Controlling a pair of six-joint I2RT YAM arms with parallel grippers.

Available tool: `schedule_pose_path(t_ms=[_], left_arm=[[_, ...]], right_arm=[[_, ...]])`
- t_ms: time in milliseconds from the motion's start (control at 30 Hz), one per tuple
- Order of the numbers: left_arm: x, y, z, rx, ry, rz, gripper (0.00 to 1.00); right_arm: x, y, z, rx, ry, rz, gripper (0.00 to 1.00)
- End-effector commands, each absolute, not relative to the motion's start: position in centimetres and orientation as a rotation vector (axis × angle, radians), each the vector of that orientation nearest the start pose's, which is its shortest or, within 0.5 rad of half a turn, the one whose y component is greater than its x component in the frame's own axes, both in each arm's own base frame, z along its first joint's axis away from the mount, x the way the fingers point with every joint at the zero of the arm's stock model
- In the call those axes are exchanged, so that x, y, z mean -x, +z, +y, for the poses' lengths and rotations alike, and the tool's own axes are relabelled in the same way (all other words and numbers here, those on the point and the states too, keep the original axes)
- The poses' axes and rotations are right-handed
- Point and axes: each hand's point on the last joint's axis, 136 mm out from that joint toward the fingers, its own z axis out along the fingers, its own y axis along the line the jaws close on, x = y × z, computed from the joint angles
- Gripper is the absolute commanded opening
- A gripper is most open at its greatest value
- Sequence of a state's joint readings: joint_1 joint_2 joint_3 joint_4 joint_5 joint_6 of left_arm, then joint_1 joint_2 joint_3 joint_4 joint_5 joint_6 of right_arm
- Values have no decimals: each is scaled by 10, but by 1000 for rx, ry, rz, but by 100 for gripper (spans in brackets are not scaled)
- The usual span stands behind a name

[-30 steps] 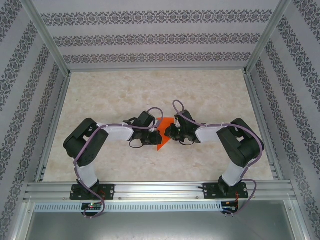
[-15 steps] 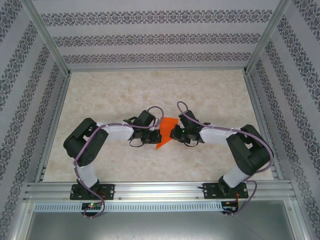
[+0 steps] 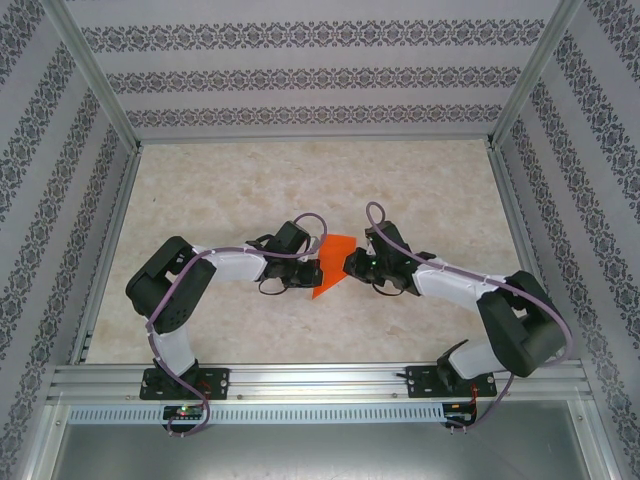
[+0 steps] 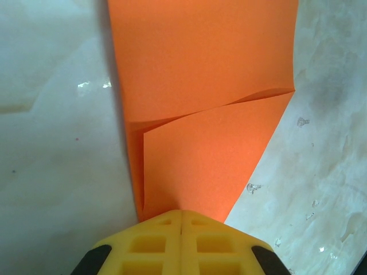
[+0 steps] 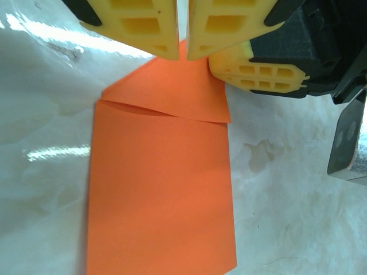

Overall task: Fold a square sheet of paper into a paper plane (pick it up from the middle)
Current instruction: Third fold the triangle at the center of the table.

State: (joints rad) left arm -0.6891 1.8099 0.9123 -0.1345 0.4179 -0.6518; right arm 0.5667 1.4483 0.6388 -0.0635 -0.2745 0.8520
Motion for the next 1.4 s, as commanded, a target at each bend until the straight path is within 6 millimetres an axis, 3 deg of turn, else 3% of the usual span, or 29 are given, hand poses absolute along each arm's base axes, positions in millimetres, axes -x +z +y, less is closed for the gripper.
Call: schedule_pose_path(t_ms=[0, 233, 400, 633, 900, 1033, 1167, 1267, 1367], left_arm=[[-256, -7, -285, -193, -799, 2905, 4], [-256, -11, -283, -227, -765, 2930, 3], [-248, -21, -275, -249, -704, 2983, 2], [-237, -36, -258, -259, -605, 3042, 0], [-235, -35, -257, -275, -612, 3039, 0], [-244, -14, -269, -290, -678, 2983, 1], [-263, 33, -291, -324, -796, 2869, 5], [-278, 62, -300, -337, -817, 2797, 7], [-290, 70, -301, -313, -829, 2774, 7]], right_arm=[[-289, 62, 245, -234, 983, 2584, 11], [-297, 26, 251, -279, 947, 2661, 9], [-297, 3, 234, -340, 828, 2716, 9], [-302, 9, 211, -394, 783, 2700, 11], [-313, 10, 180, -450, 679, 2716, 12], [-318, 38, 188, -400, 784, 2638, 15], [-315, 63, 197, -346, 891, 2576, 23], [-308, 67, 203, -320, 933, 2577, 29], [-302, 62, 205, -311, 943, 2598, 35]])
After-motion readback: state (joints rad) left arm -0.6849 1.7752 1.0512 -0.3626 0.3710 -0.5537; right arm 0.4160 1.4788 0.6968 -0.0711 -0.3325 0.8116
